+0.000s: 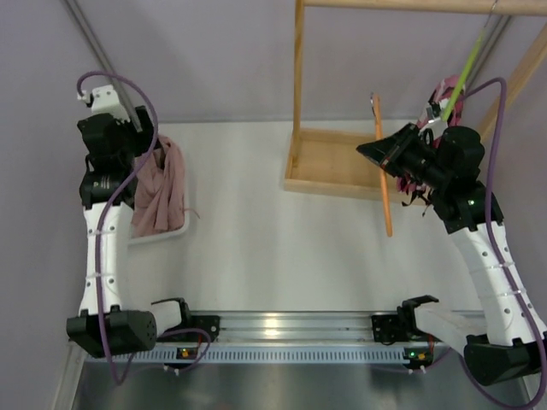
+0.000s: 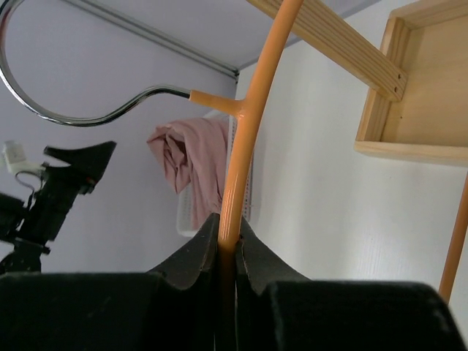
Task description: Remove the trousers from the hanger
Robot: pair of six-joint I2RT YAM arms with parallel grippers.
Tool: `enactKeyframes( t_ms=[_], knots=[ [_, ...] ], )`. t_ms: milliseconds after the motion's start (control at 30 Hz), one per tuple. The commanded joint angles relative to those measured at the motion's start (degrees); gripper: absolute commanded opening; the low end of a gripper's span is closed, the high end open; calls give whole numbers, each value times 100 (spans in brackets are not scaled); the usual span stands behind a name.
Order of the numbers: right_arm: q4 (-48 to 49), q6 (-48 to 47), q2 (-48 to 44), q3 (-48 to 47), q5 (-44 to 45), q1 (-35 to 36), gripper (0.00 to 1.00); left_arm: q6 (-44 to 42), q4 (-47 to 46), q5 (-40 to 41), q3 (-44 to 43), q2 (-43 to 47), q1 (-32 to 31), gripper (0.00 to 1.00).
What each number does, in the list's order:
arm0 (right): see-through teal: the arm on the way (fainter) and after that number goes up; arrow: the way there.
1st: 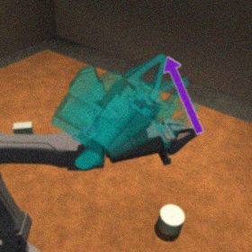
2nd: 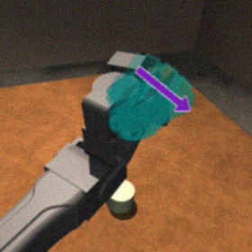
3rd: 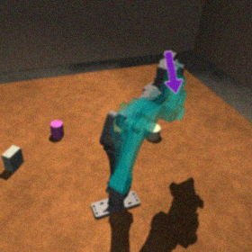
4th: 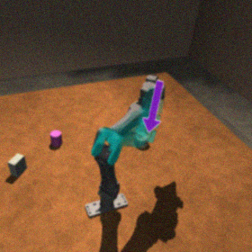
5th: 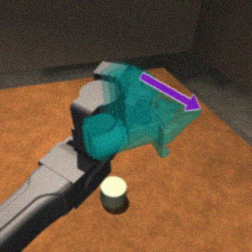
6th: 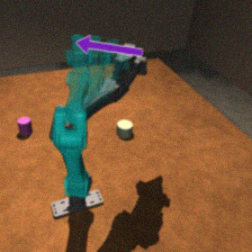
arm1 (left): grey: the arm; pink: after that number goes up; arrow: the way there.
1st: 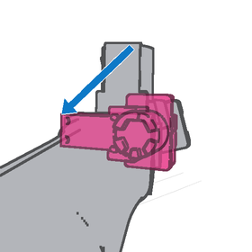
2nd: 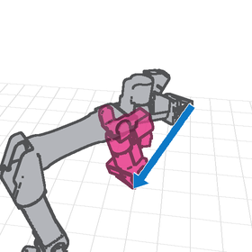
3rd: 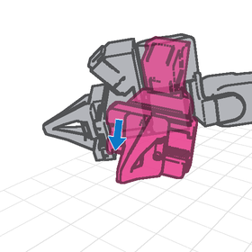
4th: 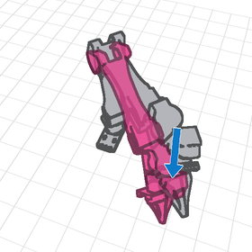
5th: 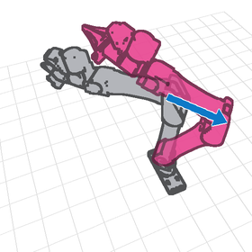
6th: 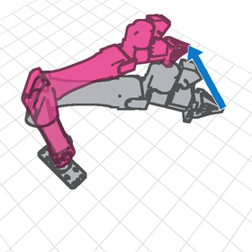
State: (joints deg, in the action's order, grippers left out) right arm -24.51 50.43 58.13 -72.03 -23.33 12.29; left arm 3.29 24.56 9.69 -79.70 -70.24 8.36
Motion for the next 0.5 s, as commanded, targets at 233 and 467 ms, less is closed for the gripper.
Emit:
enactKeyframes(
  t_ms=[233, 467],
  knots=[
    [255, -77, 1365, -2322, 689, 273, 0, 286, -12, -2296, -221, 774, -1, 98],
    [1325, 974, 1982, -2728, 338, 361, 0, 471, -12, -2437, -160, 880, -1, 98]
  ],
)
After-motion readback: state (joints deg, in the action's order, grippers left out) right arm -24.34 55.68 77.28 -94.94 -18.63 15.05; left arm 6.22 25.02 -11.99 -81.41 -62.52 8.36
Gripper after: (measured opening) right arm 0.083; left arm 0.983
